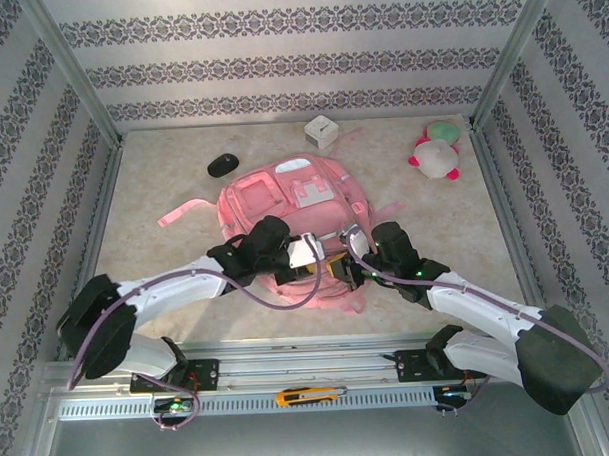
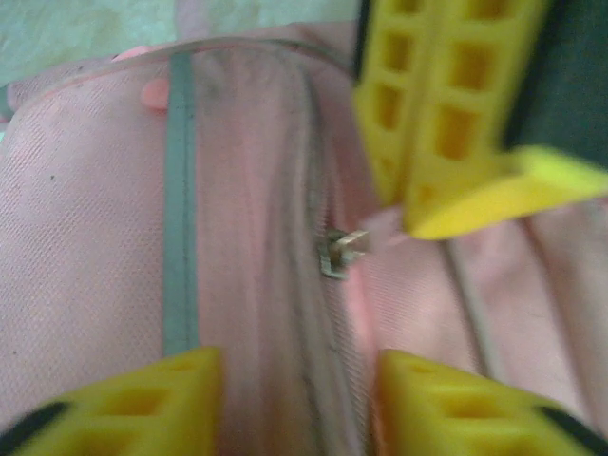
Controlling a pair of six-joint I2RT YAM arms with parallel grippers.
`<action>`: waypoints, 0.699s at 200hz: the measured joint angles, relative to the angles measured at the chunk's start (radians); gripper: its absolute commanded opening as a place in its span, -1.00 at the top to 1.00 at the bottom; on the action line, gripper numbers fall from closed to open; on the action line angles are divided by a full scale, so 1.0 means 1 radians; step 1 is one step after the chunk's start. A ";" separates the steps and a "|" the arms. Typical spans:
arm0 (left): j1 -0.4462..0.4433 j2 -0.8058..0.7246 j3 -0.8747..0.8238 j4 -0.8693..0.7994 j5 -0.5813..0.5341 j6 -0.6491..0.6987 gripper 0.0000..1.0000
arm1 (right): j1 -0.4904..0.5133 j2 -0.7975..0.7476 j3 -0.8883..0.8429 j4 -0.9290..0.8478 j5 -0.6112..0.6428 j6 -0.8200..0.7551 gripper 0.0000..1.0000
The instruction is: Pack the student bag
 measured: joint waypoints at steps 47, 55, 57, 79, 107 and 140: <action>-0.013 -0.003 -0.032 0.051 0.003 -0.024 0.90 | 0.008 0.048 0.004 0.006 0.009 0.000 0.92; -0.012 -0.011 -0.043 0.061 0.008 -0.031 0.91 | 0.013 0.064 0.011 0.009 0.005 0.000 0.84; -0.011 -0.012 -0.046 0.064 0.009 -0.034 0.91 | 0.013 0.068 0.013 0.009 0.004 0.000 0.83; -0.008 -0.023 -0.065 0.085 0.024 -0.060 0.93 | 0.026 0.116 0.040 0.019 -0.001 -0.004 0.66; -0.006 -0.024 -0.069 0.098 0.034 -0.088 0.94 | 0.037 0.161 0.063 0.034 -0.016 -0.004 0.57; -0.002 -0.030 -0.071 0.102 0.046 -0.111 0.99 | 0.037 0.169 0.066 0.046 -0.013 -0.002 0.98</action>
